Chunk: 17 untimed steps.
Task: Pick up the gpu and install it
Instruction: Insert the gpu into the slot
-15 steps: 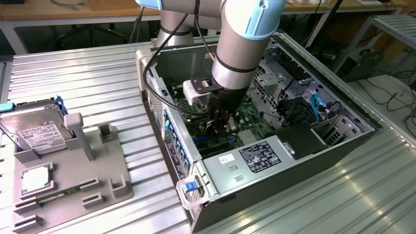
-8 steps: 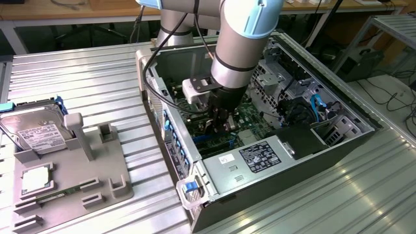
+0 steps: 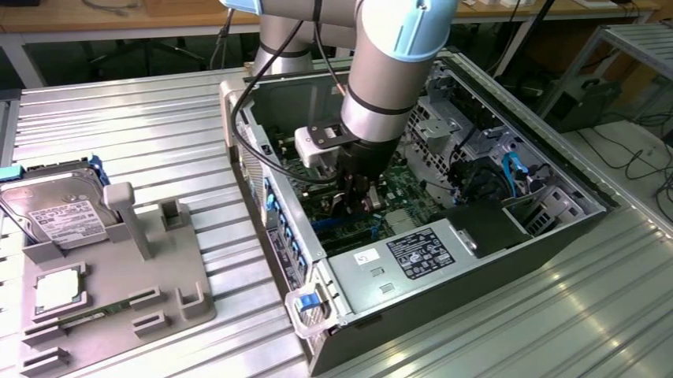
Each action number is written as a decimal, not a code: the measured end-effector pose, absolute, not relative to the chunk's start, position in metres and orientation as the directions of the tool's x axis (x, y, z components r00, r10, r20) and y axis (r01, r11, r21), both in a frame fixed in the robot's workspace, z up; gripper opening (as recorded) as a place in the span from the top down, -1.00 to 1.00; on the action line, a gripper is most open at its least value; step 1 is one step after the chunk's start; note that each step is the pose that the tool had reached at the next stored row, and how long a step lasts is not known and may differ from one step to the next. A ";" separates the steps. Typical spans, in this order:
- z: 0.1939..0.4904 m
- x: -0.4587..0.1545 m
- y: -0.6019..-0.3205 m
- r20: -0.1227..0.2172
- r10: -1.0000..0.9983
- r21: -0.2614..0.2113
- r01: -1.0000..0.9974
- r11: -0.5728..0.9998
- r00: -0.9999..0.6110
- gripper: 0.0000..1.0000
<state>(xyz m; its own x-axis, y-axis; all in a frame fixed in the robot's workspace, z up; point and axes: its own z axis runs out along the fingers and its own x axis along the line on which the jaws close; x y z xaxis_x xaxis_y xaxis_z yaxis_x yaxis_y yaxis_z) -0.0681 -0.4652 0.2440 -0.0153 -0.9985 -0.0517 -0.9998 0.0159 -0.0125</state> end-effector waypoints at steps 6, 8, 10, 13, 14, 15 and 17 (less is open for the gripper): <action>0.244 -0.068 -0.465 -0.052 -0.999 -0.018 -1.000 0.016 -0.015 0.44; 0.244 -0.068 -0.465 -0.052 -0.999 -0.019 -1.000 0.016 -0.015 0.44; 0.244 -0.069 -0.465 -0.052 -0.999 -0.019 -1.000 0.016 -0.015 0.44; 0.244 -0.070 -0.465 -0.052 -0.999 -0.019 -1.000 0.016 -0.015 0.44; 0.244 -0.070 -0.465 -0.051 -0.999 -0.019 -1.000 0.016 -0.015 0.44; 0.243 -0.070 -0.465 -0.052 -0.999 -0.019 -1.000 0.016 -0.015 0.44; 0.243 -0.070 -0.465 -0.052 -0.999 -0.019 -1.000 0.016 -0.015 0.44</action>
